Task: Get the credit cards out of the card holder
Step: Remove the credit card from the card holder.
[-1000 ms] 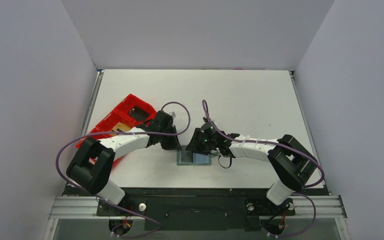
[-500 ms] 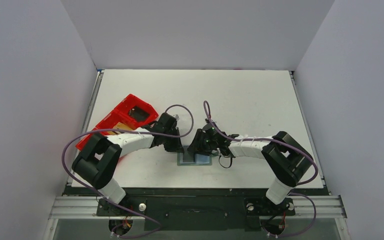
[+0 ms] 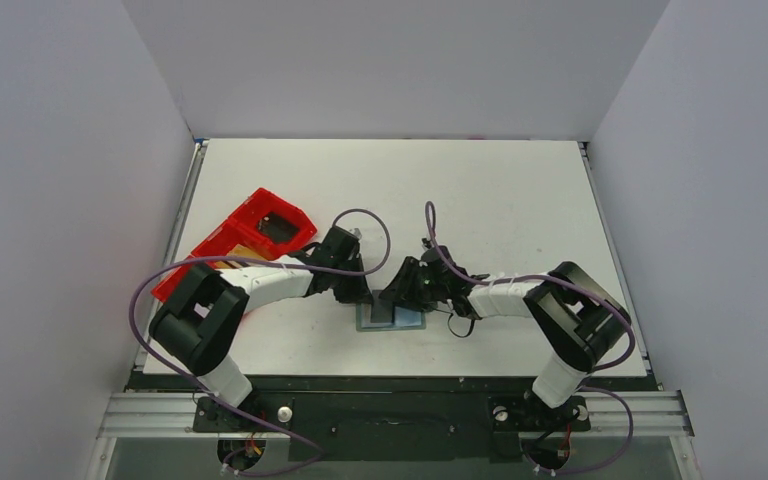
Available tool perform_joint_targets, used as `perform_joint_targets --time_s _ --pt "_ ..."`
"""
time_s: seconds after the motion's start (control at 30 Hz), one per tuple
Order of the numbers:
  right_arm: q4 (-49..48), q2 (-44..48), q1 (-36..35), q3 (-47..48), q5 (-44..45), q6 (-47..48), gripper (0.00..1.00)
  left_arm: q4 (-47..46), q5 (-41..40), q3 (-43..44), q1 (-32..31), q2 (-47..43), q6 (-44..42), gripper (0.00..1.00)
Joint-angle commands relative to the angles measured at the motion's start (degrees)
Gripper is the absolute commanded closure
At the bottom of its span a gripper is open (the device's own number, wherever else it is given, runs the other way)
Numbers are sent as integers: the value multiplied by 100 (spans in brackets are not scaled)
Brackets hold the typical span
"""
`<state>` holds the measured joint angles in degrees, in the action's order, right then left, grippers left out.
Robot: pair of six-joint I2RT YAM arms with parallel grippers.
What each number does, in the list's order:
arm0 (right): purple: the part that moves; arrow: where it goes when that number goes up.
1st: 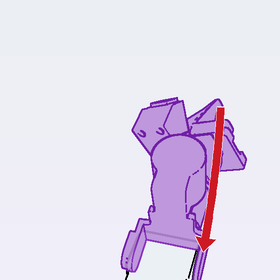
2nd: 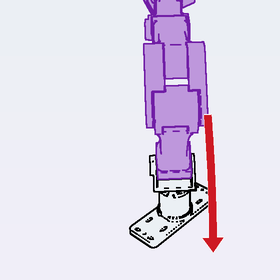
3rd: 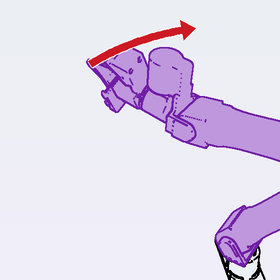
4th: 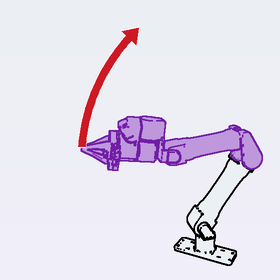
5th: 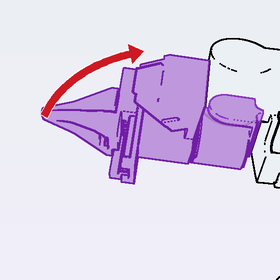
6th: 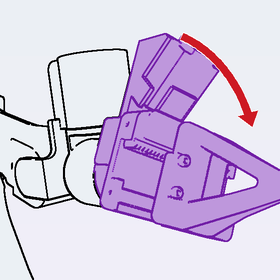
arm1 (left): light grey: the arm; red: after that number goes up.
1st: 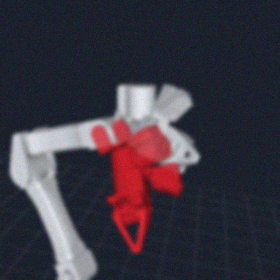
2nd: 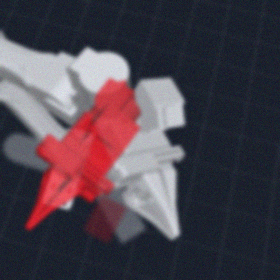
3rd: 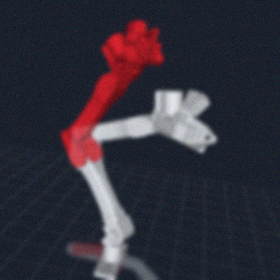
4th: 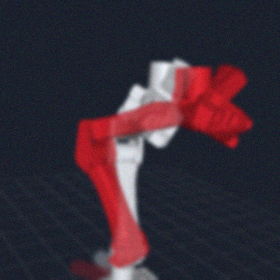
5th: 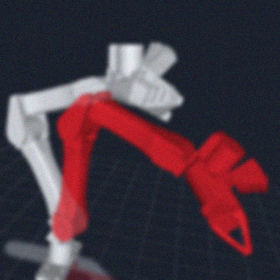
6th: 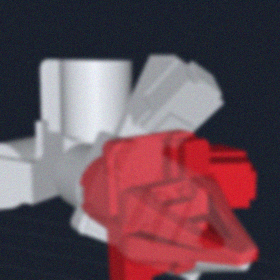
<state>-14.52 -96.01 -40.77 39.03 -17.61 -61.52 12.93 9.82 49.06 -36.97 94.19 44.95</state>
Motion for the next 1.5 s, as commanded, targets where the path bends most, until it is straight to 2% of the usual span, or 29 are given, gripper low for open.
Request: perform_joint_targets --time_s 0.0,0.5,0.7,0.9,0.97,1.3,1.47 --pt "-721 127 269 -460 -186 -159 60 119 -321 -101 -92 300 85 100" --pt "-3440 -233 616 -1597 -793 -1399 62 84 -393 -283 -9 380 175 100" --pt "-4286 -524 614 -1840 -855 -1801 69 43 -374 -300 -12 403 182 100" --pt "-4849 -839 604 -1971 -859 -2017 83 31 -340 -293 -12 432 196 100" --pt "-5016 -902 614 -2003 -857 -2097 85 25 -340 -299 -12 441 192 100" --pt "-5282 -897 627 -2099 -798 -2197 86 -6 -323 -350 6 451 216 100" --pt "-5400 -879 627 -2139 -758 -2238 91 -16 -311 -353 19 464 218 100"
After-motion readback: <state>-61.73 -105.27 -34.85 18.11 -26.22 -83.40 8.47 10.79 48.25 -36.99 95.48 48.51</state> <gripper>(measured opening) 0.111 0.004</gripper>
